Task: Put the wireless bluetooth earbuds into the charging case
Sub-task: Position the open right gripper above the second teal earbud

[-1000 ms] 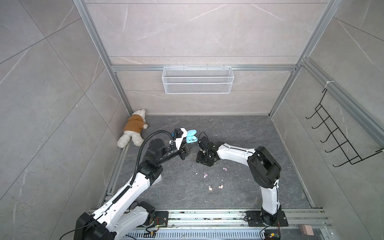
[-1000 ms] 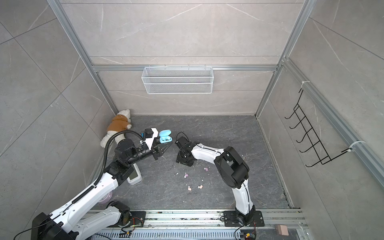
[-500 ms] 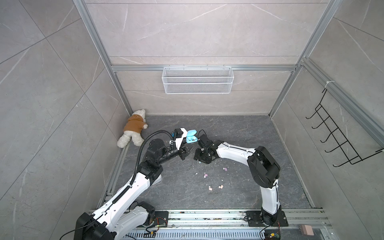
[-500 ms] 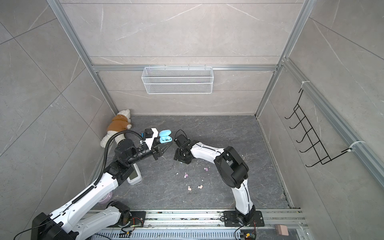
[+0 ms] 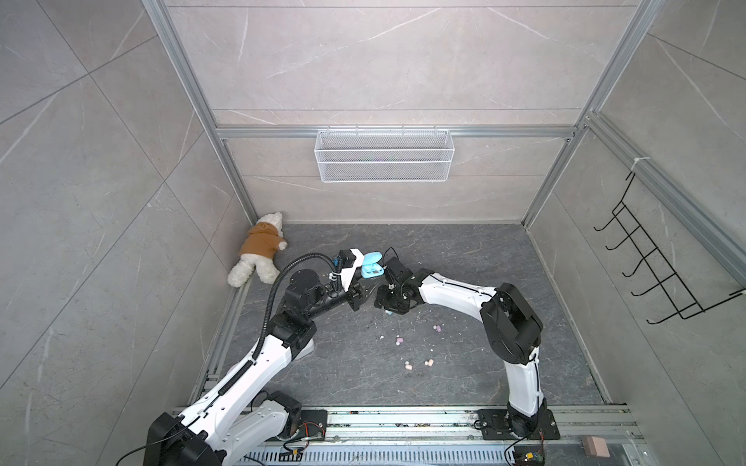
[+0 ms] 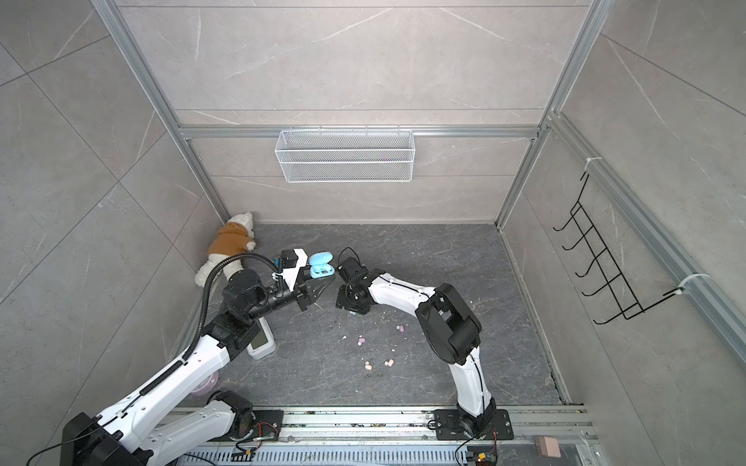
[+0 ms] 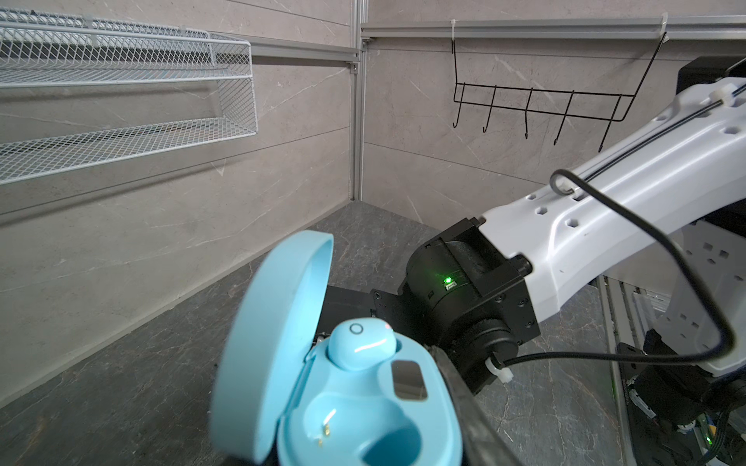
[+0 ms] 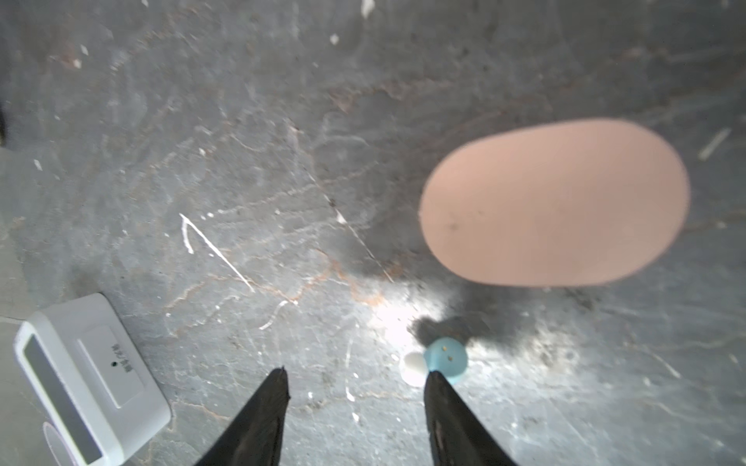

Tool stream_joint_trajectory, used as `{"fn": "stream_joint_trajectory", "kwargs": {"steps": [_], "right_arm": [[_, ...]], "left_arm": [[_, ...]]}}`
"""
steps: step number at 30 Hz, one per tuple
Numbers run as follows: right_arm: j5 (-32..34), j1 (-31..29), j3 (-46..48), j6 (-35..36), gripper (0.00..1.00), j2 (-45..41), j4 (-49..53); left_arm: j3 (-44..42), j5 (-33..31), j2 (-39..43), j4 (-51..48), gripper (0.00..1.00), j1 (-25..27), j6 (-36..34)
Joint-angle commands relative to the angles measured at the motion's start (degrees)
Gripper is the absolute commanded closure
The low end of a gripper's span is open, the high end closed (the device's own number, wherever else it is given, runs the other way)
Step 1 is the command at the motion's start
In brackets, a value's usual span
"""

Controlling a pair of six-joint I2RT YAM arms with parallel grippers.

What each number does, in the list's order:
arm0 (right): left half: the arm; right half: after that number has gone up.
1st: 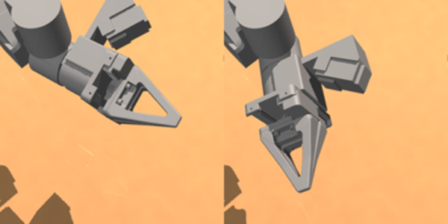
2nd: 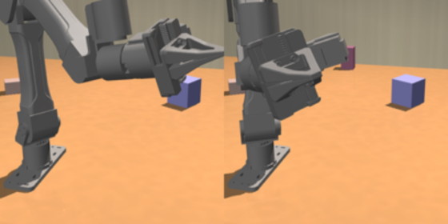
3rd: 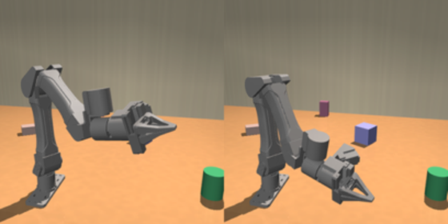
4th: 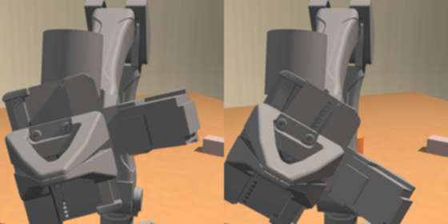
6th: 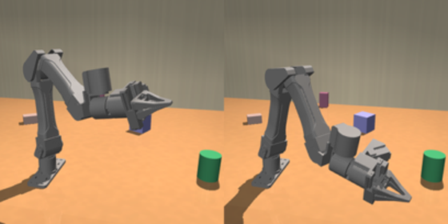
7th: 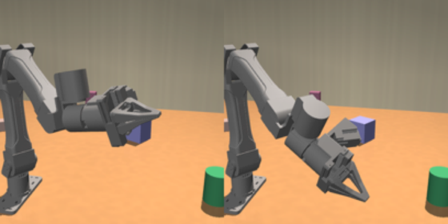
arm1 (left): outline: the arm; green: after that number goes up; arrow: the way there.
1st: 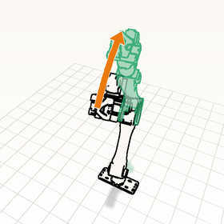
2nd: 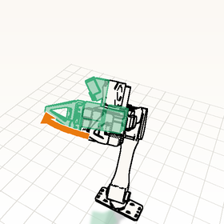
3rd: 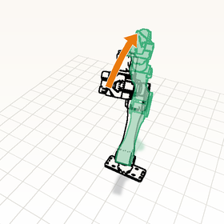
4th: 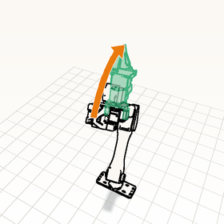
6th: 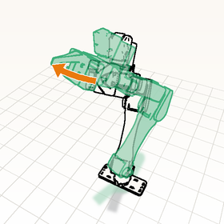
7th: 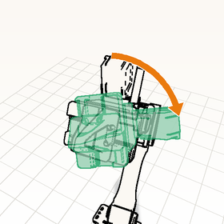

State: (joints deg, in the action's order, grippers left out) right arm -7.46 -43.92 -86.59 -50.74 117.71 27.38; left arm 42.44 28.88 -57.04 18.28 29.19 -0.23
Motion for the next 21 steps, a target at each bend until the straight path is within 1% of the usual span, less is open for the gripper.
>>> {"fn": "stream_joint_trajectory", "kwargs": {"steps": [1, 5, 13, 18, 21], "right_arm": [[-1.43, -0.20, -1.58, 1.21, 0.43, 2.41, 1.71], [-1.66, -0.27, -0.90, 0.99, 0.44, 2.34, 1.84], [1.73, -0.22, 0.42, 2.89, 0.42, -1.27, 2.65], [3.89, -0.14, 0.25, 3.18, 0.43, -1.52, 6.41], [3.05, 0.14, 1.48, 3.02, 0.43, -1.29, 5.76]], "left_arm": [[0.94, 0.82, 1.14, 1.01, 0.86, -0.37, -1.44], [0.91, 0.90, 1.14, 0.96, 0.86, -0.36, -1.41], [0.89, 0.89, 1.31, 0.82, 0.86, -0.36, -1.42], [0.95, 0.89, 1.31, 0.83, 0.86, -0.36, -1.43], [0.95, 1.08, 1.31, 0.90, 0.86, -0.44, -1.40]]}}
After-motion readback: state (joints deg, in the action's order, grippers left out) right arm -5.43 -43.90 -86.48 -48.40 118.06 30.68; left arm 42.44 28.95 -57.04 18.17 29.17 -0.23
